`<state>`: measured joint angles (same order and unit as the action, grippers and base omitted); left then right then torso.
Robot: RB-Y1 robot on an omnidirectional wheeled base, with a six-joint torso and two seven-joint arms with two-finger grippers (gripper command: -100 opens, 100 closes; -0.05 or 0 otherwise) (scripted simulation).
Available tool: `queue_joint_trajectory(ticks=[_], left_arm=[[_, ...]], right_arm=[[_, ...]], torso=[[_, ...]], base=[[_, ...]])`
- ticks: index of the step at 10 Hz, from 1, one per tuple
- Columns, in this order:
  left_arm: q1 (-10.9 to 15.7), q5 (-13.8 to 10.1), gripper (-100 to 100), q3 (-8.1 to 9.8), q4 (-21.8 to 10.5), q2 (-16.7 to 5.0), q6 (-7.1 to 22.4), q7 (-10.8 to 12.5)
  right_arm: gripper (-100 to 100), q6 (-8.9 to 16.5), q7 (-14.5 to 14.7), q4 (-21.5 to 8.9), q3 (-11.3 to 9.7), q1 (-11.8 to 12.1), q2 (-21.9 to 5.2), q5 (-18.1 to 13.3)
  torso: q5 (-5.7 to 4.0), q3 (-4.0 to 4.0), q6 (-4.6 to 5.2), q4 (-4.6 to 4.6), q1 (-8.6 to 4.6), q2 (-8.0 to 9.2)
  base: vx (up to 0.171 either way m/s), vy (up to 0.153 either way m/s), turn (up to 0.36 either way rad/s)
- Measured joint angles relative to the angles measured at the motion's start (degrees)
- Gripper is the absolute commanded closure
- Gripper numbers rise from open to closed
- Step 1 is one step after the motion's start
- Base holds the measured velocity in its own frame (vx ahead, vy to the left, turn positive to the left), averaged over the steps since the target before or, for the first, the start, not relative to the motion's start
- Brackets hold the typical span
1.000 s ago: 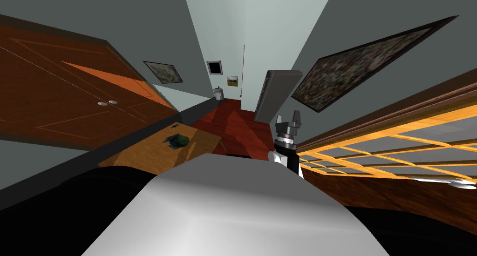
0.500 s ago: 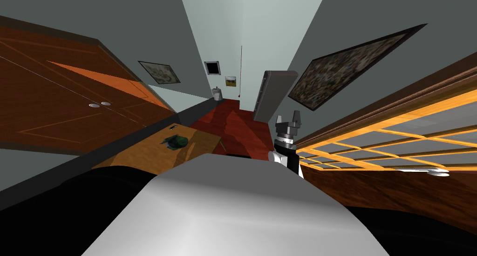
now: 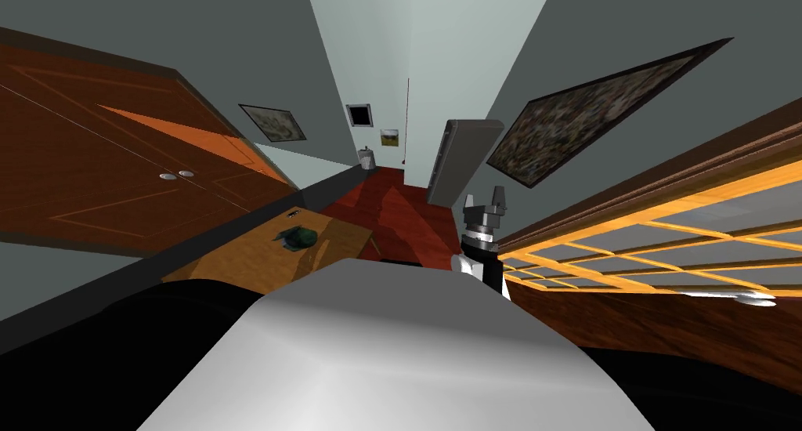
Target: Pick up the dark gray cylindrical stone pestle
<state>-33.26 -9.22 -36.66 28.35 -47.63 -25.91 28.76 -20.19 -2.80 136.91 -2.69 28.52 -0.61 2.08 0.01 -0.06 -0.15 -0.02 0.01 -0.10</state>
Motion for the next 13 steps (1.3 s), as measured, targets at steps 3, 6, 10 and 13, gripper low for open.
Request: queue_joint_trajectory(ticks=[3,6,10,13], left_arm=[[1.21,5.25,100,2.77,-1.3,-0.36,-1.56,2.11],[2.27,10.64,100,4.72,-2.49,-0.67,-3.08,3.74],[2.62,17.73,100,7.96,-1.5,-1.9,-3.47,5.95],[2.23,22.81,100,10.48,0.66,-3.23,-3.56,8.04]], right_arm=[[0,0.0,0.0,0.0,0.0,0.0,0.0,0.0],[0,0.0,0.0,0.0,0.0,-0.01,0.0,0.0],[0,0.0,0.0,0.0,-0.01,-0.01,0.0,0.0],[0,0.0,0.0,0.0,0.0,-0.01,0.0,0.0]], torso=[[-0.02,-0.07,0.03,-0.01,-0.1,-0.13],[-0.01,-0.02,0.05,0.0,-0.04,-0.03],[-0.01,-0.03,0.05,-0.01,-0.06,-0.04],[-0.05,-0.04,0.03,-0.01,-0.1,-0.05]], base=[[0.055,-0.016,0.109],[0.041,-0.003,0.149],[0.042,-0.011,0.136],[0.039,-0.015,0.114]])
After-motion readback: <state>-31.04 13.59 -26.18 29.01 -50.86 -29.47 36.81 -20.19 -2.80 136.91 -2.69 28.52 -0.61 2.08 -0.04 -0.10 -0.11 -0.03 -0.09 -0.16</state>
